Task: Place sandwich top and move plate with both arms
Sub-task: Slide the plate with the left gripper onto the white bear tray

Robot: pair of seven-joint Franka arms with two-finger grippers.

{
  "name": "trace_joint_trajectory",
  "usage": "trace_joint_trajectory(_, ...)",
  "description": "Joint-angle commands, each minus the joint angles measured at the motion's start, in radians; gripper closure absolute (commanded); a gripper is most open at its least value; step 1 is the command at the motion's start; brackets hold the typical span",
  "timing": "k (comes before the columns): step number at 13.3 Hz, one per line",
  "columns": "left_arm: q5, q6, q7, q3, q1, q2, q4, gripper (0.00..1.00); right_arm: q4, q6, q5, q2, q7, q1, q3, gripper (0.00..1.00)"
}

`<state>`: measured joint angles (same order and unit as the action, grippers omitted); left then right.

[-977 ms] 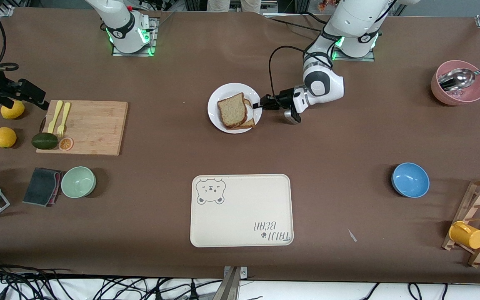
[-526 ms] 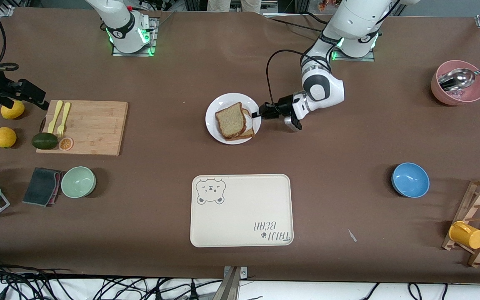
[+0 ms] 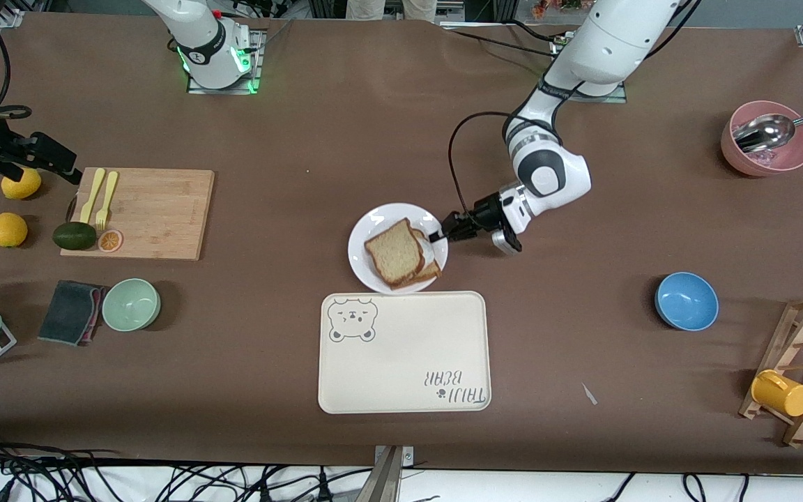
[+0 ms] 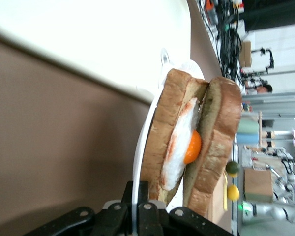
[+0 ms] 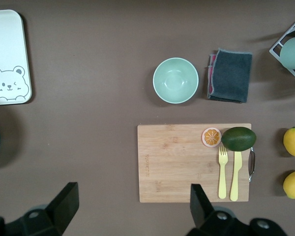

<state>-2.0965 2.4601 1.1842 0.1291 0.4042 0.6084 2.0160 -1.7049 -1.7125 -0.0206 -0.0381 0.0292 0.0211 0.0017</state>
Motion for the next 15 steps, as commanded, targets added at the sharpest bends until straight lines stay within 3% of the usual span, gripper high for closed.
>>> trace_joint_trajectory(1,0.077,0.052,-0.116,0.007,-0.031,0.085,-0.162,1.00,0.001,0.007,-0.015,-0.005,0.008,0.005,0.003,0.00)
trace_joint_trajectory(6,0.510,0.060,-0.591,0.009,-0.120,0.143,-0.342,1.00,0.001,0.007,-0.015,-0.006,0.008,0.005,0.003,0.00)
trace_joint_trajectory(15,0.546,0.060,-0.698,0.003,-0.122,0.316,-0.585,1.00,0.001,0.007,-0.015,-0.005,0.006,0.005,0.003,0.00)
